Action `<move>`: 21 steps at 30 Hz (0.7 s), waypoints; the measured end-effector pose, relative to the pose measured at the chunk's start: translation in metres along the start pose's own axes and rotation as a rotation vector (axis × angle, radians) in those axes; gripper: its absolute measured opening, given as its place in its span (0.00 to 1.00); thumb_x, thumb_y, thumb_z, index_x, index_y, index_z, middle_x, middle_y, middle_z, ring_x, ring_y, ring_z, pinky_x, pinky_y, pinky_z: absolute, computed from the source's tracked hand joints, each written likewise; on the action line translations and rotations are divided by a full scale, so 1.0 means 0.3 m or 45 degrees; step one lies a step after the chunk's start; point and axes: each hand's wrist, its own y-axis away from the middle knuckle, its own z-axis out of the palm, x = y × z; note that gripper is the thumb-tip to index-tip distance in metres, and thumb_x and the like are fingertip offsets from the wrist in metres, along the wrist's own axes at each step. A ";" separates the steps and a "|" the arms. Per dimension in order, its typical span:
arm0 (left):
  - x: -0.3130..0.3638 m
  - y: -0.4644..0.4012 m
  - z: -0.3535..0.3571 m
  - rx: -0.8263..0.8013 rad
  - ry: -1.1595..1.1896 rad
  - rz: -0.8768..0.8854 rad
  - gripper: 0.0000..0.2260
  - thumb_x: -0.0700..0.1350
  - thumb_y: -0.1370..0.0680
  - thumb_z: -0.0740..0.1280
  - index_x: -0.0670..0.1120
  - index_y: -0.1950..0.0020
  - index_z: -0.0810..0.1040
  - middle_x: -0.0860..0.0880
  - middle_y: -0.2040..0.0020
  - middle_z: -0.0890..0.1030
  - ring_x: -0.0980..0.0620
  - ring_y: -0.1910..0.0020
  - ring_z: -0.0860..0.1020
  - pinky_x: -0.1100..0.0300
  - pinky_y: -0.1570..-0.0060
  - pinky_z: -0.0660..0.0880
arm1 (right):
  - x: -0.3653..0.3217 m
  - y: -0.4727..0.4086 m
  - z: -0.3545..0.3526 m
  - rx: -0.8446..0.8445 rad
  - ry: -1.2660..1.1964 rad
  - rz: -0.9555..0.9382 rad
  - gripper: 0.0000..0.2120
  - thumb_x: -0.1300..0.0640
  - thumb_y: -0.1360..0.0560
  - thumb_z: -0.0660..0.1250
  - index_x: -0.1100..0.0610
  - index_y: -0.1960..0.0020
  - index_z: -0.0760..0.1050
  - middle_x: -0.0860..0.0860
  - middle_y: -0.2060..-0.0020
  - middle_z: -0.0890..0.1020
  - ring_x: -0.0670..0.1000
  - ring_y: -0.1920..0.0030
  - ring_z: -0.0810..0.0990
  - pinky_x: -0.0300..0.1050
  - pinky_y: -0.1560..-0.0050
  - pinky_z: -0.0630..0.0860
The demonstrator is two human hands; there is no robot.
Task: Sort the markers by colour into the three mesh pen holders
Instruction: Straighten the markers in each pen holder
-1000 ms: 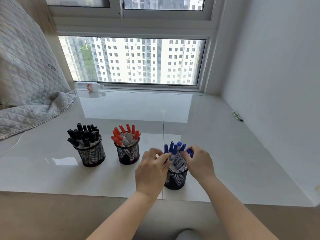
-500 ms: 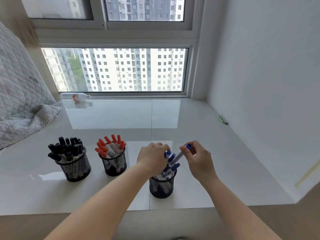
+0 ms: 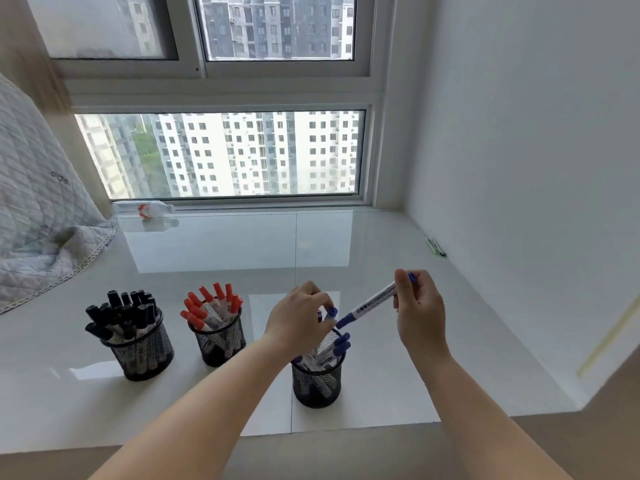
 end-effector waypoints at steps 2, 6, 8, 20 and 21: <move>-0.001 0.010 -0.022 0.168 0.085 0.043 0.06 0.52 0.26 0.67 0.52 0.52 0.78 0.56 0.52 0.73 0.57 0.53 0.72 0.62 0.59 0.67 | -0.008 -0.006 0.000 0.089 -0.069 0.068 0.13 0.49 0.22 0.59 0.53 0.63 0.68 0.48 0.75 0.70 0.42 0.77 0.65 0.33 0.75 0.65; 0.002 0.036 -0.088 0.481 0.200 0.134 0.06 0.50 0.28 0.70 0.49 0.56 0.77 0.58 0.64 0.73 0.58 0.67 0.73 0.63 0.66 0.70 | -0.018 -0.005 0.009 0.171 -0.155 0.209 0.13 0.49 0.22 0.58 0.54 0.63 0.68 0.48 0.74 0.69 0.44 0.75 0.66 0.42 0.69 0.65; -0.004 0.048 -0.118 0.609 0.282 0.102 0.07 0.48 0.27 0.70 0.47 0.55 0.75 0.59 0.68 0.74 0.57 0.71 0.74 0.63 0.69 0.73 | -0.028 -0.003 0.015 0.196 -0.202 0.293 0.12 0.51 0.22 0.59 0.54 0.62 0.68 0.48 0.74 0.71 0.46 0.75 0.67 0.42 0.68 0.66; -0.061 0.168 -0.151 0.583 1.843 -1.013 0.05 0.42 0.23 0.60 0.46 0.57 0.74 0.51 0.69 0.80 0.56 0.71 0.77 0.60 0.67 0.71 | -0.075 0.059 0.075 -0.260 -0.925 0.807 0.02 0.59 0.23 0.62 0.55 0.53 0.73 0.51 0.68 0.78 0.45 0.72 0.73 0.36 0.73 0.70; -0.053 0.185 -0.143 0.490 1.988 -1.079 0.06 0.42 0.23 0.60 0.45 0.58 0.75 0.51 0.70 0.80 0.58 0.73 0.76 0.61 0.67 0.71 | -0.076 0.067 0.079 -0.320 -0.968 0.811 0.03 0.59 0.24 0.62 0.54 0.52 0.74 0.51 0.67 0.79 0.45 0.71 0.74 0.36 0.73 0.70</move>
